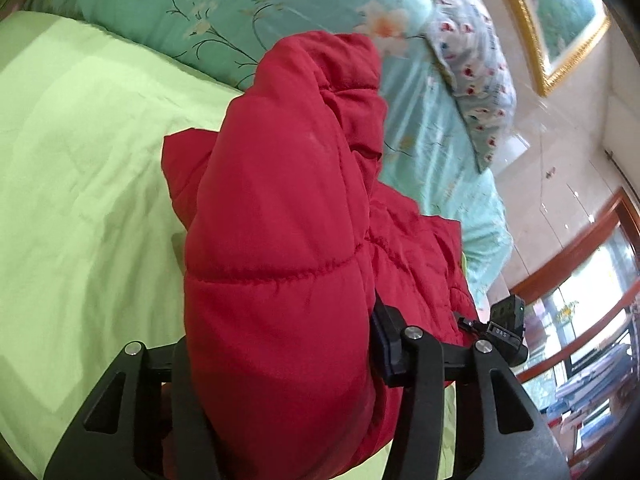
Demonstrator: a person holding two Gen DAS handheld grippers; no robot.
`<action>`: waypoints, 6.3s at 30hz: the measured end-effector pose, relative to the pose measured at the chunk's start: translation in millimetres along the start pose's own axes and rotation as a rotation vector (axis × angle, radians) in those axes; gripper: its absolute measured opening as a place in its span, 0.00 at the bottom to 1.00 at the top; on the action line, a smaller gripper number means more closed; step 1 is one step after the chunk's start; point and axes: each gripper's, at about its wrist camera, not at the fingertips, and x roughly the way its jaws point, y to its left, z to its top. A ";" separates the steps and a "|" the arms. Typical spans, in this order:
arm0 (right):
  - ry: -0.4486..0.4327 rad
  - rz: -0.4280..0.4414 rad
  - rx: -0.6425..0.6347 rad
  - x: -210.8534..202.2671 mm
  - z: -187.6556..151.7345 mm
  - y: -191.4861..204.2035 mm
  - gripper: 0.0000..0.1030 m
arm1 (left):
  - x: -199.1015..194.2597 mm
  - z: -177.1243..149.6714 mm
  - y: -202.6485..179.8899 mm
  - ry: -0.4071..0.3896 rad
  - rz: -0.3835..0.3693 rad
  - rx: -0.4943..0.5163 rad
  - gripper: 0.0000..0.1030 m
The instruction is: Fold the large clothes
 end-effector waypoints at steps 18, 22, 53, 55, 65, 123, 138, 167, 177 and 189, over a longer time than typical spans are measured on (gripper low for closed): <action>-0.011 0.031 0.038 -64.5 -109.0 15.4 0.38 | -78.0 -104.8 -3.3 0.018 -0.042 -0.055 0.46; -0.026 0.008 0.056 -59.5 -111.7 6.6 0.43 | -64.7 -106.0 5.4 0.031 0.024 -0.075 0.49; -0.241 -0.291 -0.070 -108.1 -125.9 38.1 0.78 | -108.0 -116.4 -23.2 -0.191 0.474 0.049 0.90; -0.251 -0.307 -0.100 -111.0 -127.3 46.1 0.78 | -106.3 -120.1 -33.5 -0.185 0.470 0.082 0.90; -0.202 -0.334 -0.330 -79.8 -139.5 107.5 0.78 | -85.9 -135.9 -81.7 -0.138 0.390 0.230 0.90; -0.054 -0.510 -0.177 28.8 -35.9 34.5 0.75 | 87.7 -7.0 -14.8 0.101 0.566 0.034 0.89; -0.047 -0.503 -0.167 30.5 -34.3 30.8 0.75 | -16.4 -90.8 -94.0 0.031 0.357 0.197 0.89; -0.032 -0.536 -0.468 -16.2 -156.2 117.8 0.80 | -3.2 -161.8 -89.1 0.097 0.483 0.294 0.91; -0.053 -0.508 -0.386 -0.2 -154.8 90.4 0.91 | -1.0 -163.4 -92.3 0.087 0.516 0.293 0.91; -0.095 -0.491 -0.404 -7.3 -167.1 89.1 0.91 | -3.7 -169.0 -104.0 0.067 0.623 0.293 0.92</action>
